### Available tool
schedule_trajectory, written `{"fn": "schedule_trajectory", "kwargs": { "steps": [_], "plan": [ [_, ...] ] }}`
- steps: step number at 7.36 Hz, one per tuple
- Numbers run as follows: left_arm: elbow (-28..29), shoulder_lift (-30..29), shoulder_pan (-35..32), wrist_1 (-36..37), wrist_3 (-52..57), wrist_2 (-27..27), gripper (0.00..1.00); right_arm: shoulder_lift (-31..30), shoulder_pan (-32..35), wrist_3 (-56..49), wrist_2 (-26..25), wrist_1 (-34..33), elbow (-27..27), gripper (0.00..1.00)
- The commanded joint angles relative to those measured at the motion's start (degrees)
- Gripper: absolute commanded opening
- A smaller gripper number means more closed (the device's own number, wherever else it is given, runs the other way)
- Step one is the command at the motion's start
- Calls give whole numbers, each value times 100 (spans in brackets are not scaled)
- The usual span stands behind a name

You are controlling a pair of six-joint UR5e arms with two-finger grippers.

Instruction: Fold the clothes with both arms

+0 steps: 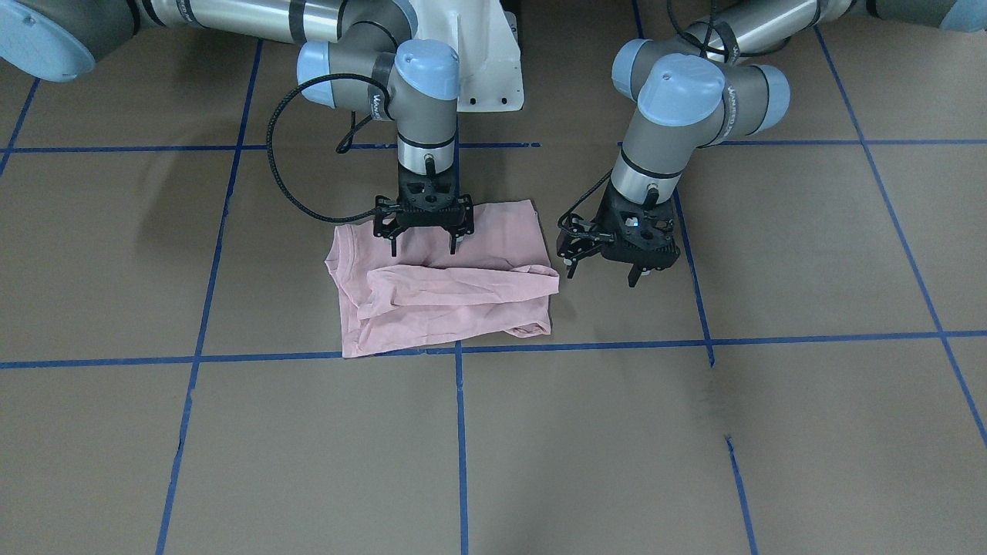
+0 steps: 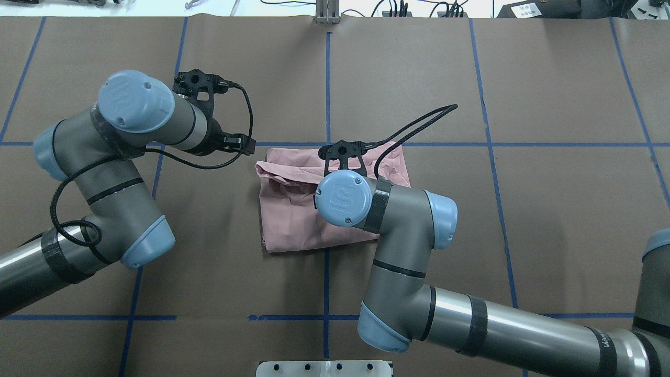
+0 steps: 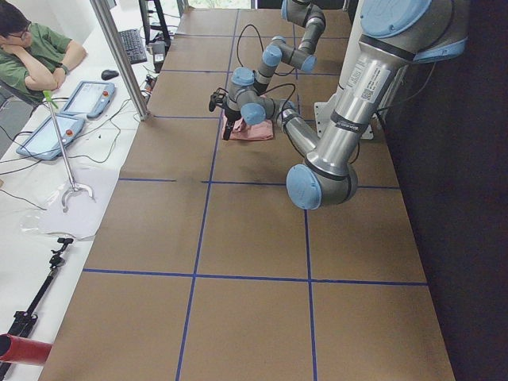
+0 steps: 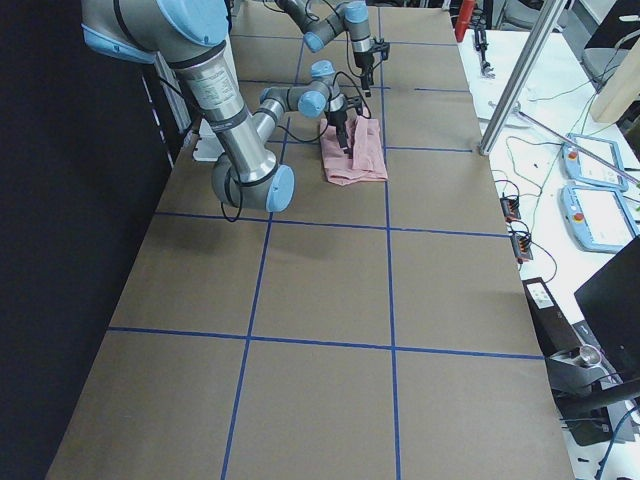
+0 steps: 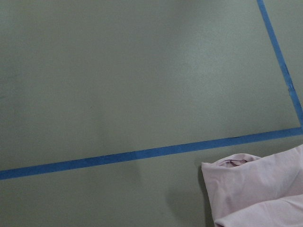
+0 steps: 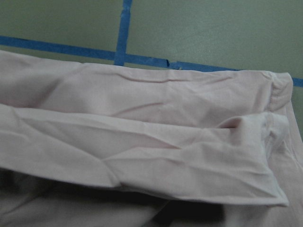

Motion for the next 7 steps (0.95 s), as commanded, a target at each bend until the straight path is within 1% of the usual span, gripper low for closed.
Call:
{"fn": "schedule_trajectory", "kwargs": {
  "steps": [1,2,3,4,5,6,7],
  "plan": [
    [-23,10,-1,-2,-5,-10,100,60,164,-117,-79,0,-285,100],
    [-23,1,-1,7,-5,-10,100,139,365,-117,-80,0,-487,100],
    [-40,1,-1,7,-5,-10,100,384,654,-152,-80,43,-967,100],
    [-49,1,-1,-2,-5,-10,100,665,953,-414,-62,61,-1346,100],
    [-49,1,7,7,-14,-10,100,928,1304,-590,42,61,-1768,100],
    [-49,-16,8,7,-14,-10,100,1149,1656,-836,313,61,-2137,100],
    [-32,-17,34,24,-144,-10,100,1151,2060,-1273,759,53,-2184,100]
  ]
}}
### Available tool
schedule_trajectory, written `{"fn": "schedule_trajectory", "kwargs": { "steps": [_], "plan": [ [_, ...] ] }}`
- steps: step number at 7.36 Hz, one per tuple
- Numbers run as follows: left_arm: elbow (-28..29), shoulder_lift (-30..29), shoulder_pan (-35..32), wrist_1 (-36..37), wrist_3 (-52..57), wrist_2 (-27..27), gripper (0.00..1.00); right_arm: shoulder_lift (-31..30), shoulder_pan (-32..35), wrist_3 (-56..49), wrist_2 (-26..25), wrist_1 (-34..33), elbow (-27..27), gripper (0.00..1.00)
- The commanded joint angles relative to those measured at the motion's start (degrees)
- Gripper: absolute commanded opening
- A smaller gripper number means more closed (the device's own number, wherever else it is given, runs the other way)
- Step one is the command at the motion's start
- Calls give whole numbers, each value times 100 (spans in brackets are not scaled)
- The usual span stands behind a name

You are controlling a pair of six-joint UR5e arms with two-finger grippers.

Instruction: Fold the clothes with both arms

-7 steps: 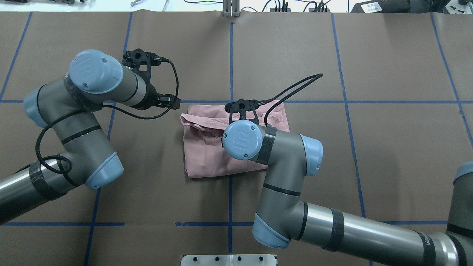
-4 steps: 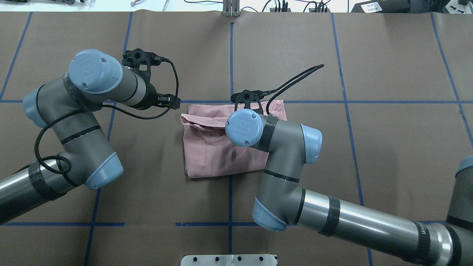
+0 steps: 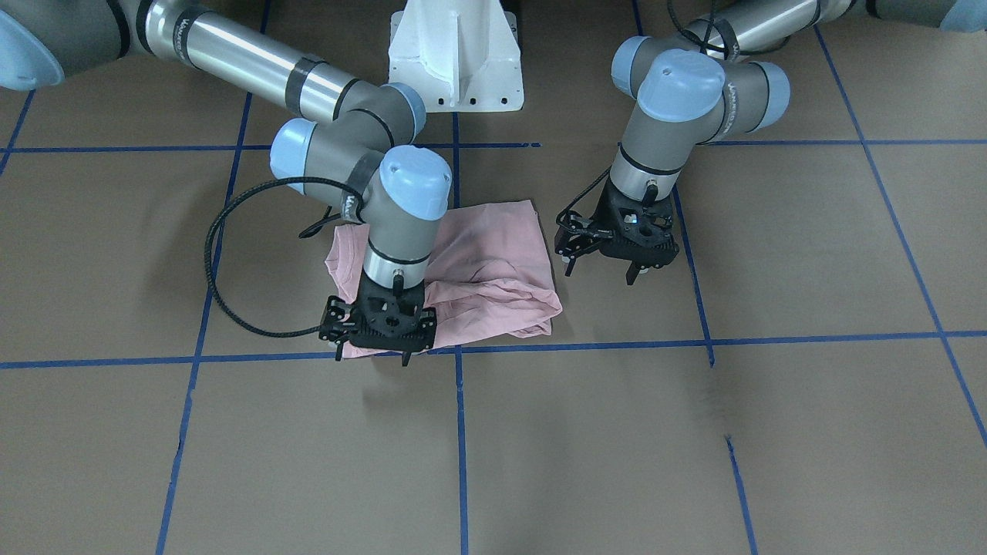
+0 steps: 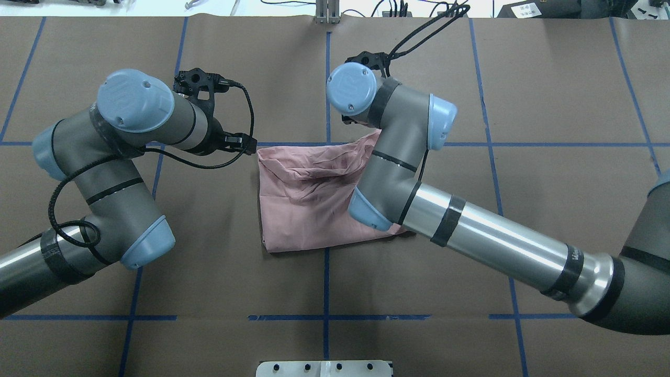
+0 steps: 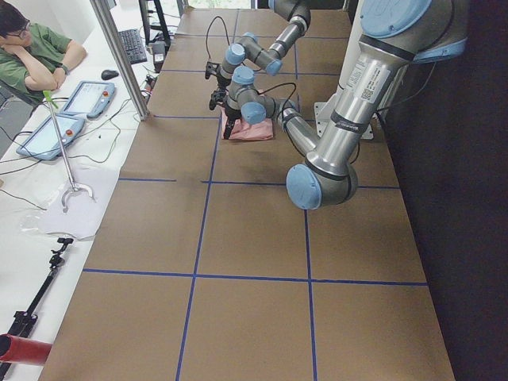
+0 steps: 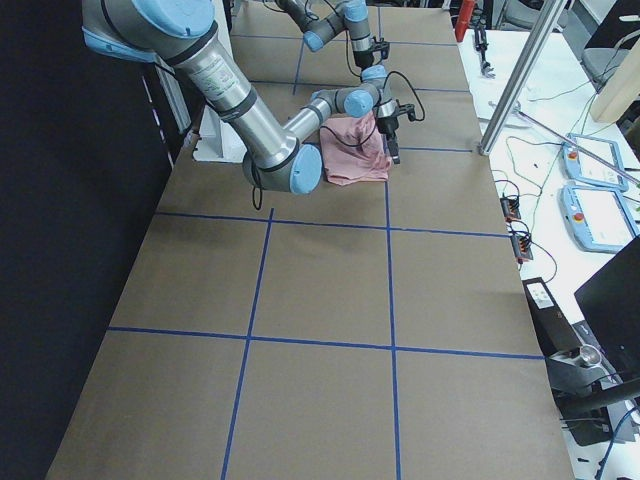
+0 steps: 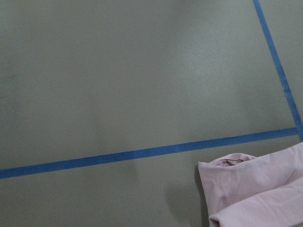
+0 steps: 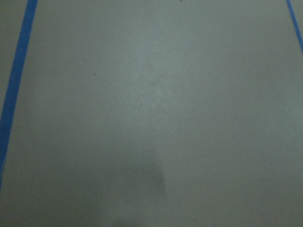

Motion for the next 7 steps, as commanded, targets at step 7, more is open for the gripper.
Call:
{"fn": "schedule_trajectory", "kwargs": {
  "steps": [7],
  "plan": [
    [944,-691,1128,94,-1333,598,100,-159,992,-1044,1558,29,434,100]
  ]
}}
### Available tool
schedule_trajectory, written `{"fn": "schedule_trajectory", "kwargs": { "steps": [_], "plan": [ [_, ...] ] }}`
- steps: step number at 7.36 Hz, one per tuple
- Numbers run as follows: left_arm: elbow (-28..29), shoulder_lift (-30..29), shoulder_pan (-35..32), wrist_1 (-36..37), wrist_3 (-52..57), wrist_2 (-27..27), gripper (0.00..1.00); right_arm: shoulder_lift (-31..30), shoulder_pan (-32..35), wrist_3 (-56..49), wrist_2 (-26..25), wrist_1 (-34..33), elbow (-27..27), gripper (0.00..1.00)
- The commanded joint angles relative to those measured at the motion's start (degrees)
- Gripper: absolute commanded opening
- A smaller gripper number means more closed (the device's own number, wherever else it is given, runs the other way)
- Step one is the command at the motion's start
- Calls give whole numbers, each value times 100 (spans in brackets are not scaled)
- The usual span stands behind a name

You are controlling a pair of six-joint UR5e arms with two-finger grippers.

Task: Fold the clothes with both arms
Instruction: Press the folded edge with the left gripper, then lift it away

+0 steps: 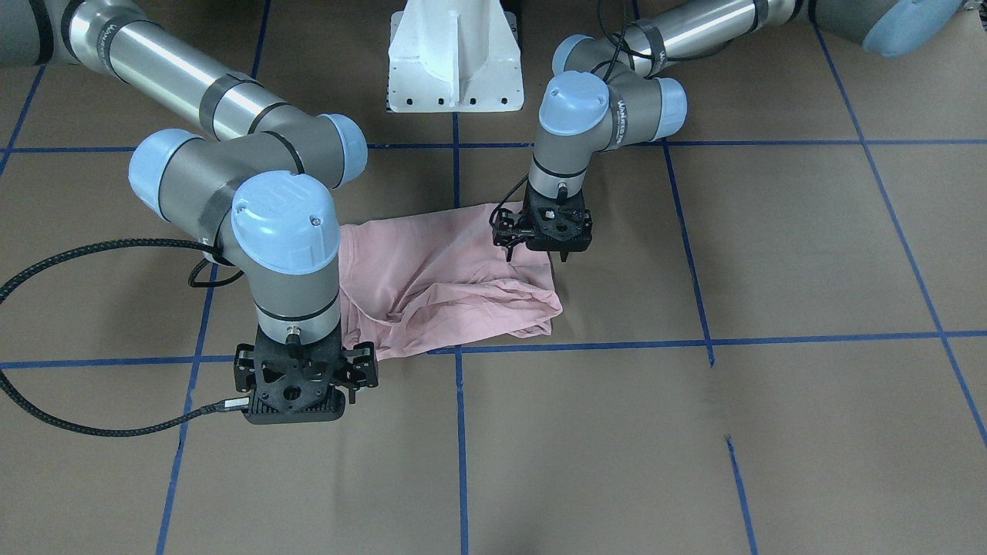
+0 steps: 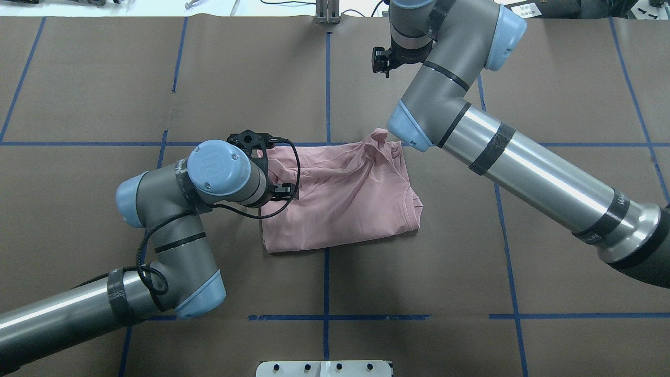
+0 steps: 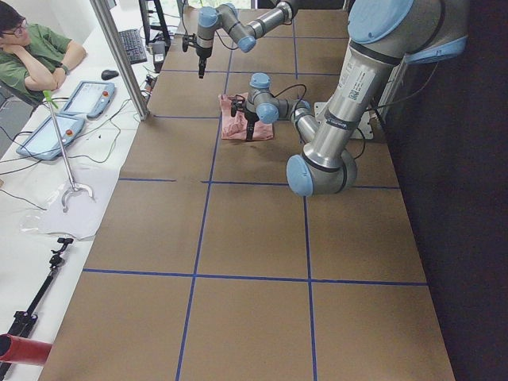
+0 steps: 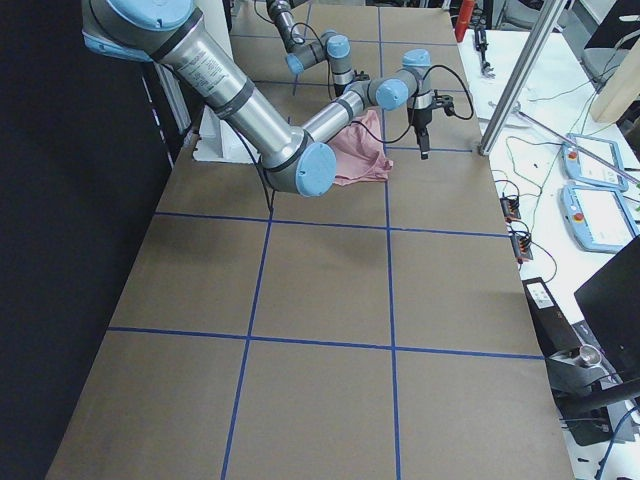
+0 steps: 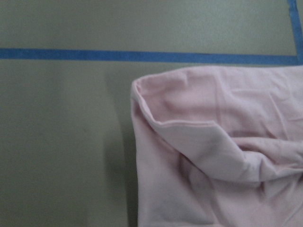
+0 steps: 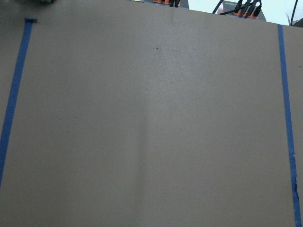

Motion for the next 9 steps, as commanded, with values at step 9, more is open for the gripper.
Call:
{"fn": "schedule_trajectory", "kwargs": {
  "steps": [9],
  "plan": [
    [980,-191,-2390,-176,3207,-1170,100,-150,-1100,1891,-179,281,770,73]
  ]
}}
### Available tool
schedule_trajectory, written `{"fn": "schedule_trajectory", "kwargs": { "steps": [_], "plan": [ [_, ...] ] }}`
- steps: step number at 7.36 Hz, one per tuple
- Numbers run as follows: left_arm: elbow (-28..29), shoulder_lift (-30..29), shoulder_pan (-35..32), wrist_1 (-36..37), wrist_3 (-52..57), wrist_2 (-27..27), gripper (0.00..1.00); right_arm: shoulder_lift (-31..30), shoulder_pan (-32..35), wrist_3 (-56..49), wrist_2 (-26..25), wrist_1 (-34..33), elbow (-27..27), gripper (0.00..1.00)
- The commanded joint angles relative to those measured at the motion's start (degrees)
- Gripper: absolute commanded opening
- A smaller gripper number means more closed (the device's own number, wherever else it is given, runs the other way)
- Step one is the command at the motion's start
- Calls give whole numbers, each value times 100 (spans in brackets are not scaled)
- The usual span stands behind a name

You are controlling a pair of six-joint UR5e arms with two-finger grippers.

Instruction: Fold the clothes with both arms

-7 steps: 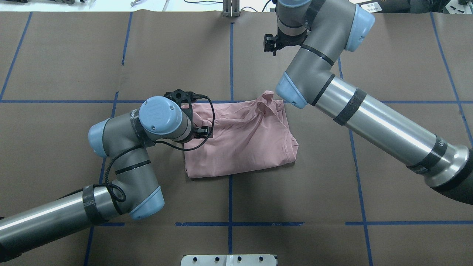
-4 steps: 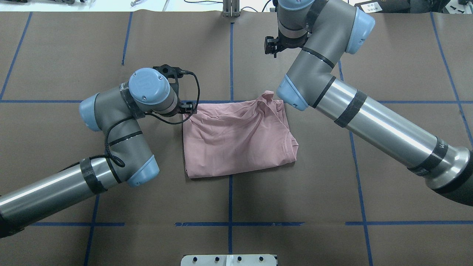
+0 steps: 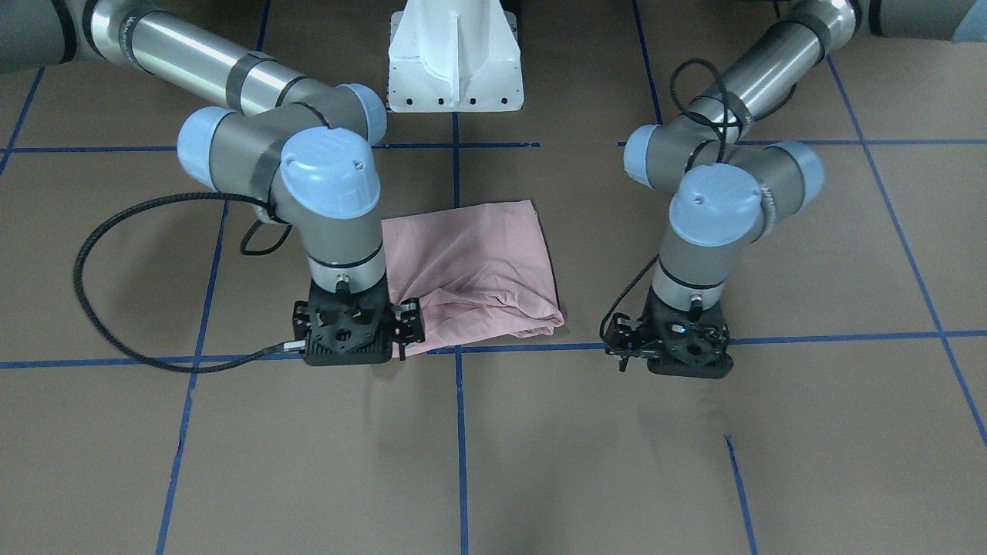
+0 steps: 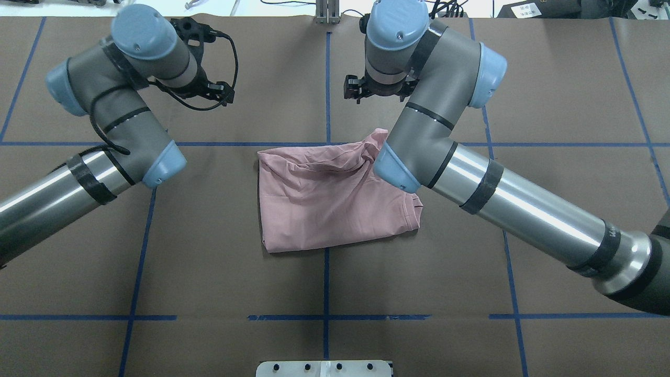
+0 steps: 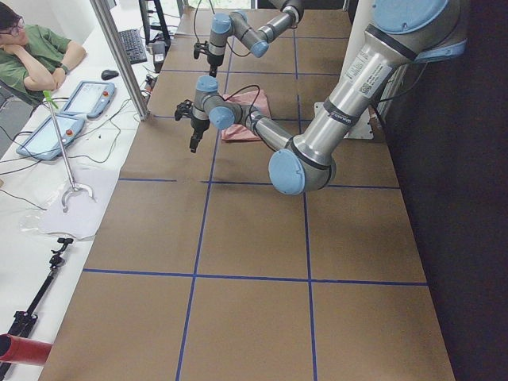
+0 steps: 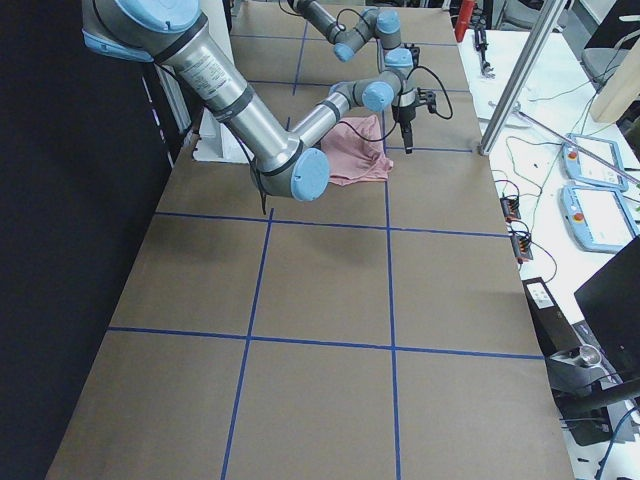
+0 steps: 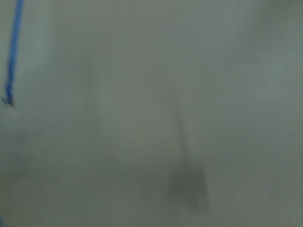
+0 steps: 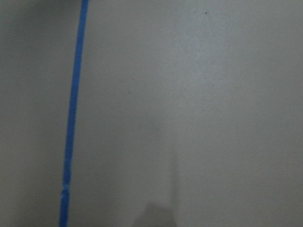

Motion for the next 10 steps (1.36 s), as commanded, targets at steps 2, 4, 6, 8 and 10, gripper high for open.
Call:
{"fn": "schedule_trajectory", "kwargs": {
  "steps": [2,4,6,8,10],
  "plan": [
    [-90,72,-205,-8,372,-243,100,-153,-805,1009,-684,-9,141,45],
    [-116,107,-205,-130,363,-243,100,-304,-868,1017,-1000,175,88,48],
    [-133,108,-205,-131,258,-243,100,-321,-850,1061,-1027,184,80,51],
    [-168,108,-205,-131,232,-243,100,-321,-842,1245,-1124,193,-17,47],
    [-177,134,-196,-131,205,-234,100,-321,-833,1360,-1142,193,-70,30]
  ]
}}
